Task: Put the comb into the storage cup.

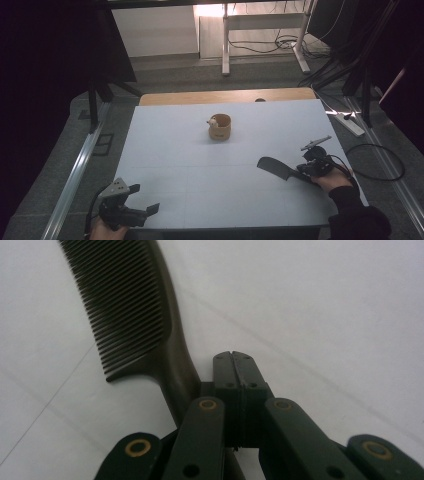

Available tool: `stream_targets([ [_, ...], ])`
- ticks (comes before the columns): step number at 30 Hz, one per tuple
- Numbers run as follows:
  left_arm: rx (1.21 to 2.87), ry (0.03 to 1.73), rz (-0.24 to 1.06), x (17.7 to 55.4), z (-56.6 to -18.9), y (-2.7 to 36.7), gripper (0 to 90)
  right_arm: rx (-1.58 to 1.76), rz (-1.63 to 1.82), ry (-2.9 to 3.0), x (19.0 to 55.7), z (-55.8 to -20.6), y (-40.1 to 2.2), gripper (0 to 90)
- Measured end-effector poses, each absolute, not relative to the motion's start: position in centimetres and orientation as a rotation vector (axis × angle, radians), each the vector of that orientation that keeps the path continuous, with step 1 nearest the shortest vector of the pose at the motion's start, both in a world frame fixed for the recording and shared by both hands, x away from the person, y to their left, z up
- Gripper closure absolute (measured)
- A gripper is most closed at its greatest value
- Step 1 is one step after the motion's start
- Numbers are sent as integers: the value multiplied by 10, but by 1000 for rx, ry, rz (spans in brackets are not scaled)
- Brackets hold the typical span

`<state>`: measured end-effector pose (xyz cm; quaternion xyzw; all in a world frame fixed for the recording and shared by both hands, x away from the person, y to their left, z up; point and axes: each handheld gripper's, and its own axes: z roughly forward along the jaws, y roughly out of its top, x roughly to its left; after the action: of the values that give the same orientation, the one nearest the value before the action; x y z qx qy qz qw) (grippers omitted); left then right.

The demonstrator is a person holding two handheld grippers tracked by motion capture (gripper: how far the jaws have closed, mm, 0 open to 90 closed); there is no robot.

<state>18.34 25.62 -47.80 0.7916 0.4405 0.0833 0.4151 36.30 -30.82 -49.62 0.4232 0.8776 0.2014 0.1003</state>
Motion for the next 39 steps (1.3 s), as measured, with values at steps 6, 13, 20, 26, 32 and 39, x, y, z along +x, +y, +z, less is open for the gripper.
stream_targets([
  [6,1988,1107,209,183,-478,256,4,1236,596,2602,349,-496,-307,900],
  [13,1989,1107,210,183,-478,256,4,1220,592,2624,330,-496,-300,900],
  [20,1989,1108,209,184,-478,256,4,1205,588,2649,315,-496,-293,900],
  [26,1988,1110,208,184,-478,256,4,1194,604,2676,308,-497,-284,900],
  [32,1988,1110,209,184,-478,256,4,1176,607,2699,303,-497,-278,899],
  [39,1987,1110,209,184,-478,256,4,1161,613,2719,300,-497,-274,899],
])
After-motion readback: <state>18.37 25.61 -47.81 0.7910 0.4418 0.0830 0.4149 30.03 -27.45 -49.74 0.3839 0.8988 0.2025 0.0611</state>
